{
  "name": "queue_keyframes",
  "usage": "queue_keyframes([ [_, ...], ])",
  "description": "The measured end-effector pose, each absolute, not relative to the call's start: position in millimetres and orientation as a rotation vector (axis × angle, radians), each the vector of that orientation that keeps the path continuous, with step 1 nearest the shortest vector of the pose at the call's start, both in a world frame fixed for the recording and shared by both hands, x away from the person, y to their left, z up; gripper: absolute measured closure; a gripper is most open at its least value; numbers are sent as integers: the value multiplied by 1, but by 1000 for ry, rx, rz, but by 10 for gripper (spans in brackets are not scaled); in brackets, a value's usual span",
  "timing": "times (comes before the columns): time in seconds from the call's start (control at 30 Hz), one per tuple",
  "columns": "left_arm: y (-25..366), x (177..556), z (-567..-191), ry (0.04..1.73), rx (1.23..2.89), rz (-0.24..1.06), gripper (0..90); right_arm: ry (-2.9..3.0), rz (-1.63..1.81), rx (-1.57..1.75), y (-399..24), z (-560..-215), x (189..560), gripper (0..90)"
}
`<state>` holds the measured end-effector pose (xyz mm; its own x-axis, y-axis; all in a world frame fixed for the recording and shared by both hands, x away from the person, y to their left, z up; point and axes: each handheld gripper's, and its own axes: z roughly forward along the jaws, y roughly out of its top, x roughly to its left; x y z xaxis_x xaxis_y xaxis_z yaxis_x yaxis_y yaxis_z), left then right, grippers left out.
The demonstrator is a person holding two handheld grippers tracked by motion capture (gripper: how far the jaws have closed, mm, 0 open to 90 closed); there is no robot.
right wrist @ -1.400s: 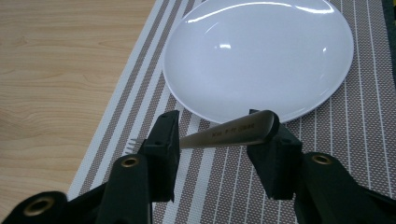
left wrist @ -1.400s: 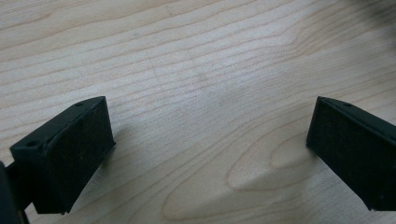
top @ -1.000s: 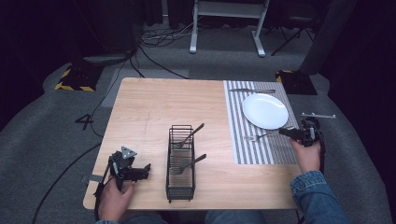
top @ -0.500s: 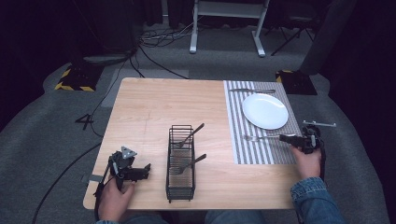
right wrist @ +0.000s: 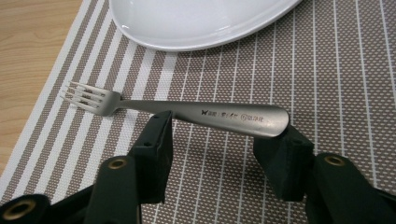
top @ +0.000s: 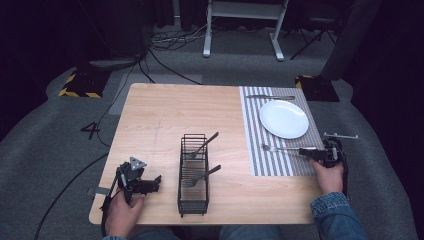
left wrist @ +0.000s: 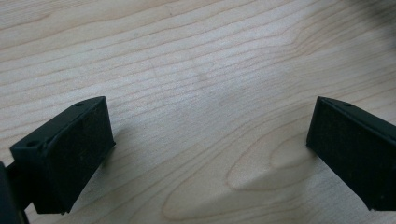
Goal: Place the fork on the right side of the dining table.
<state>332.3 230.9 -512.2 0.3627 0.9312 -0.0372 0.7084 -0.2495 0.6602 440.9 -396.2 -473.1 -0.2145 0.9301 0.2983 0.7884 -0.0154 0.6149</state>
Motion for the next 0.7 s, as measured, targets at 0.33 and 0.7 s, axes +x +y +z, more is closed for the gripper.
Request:
queue_keyframes([
  [0.33, 231, 332, -512, 1415, 2039, 491, 5, 2065, 1014, 1854, -398, -478, 442, 469],
  [0.7, 231, 332, -512, 1415, 2039, 491, 5, 2043, 964, 1867, -401, -477, 442, 443],
])
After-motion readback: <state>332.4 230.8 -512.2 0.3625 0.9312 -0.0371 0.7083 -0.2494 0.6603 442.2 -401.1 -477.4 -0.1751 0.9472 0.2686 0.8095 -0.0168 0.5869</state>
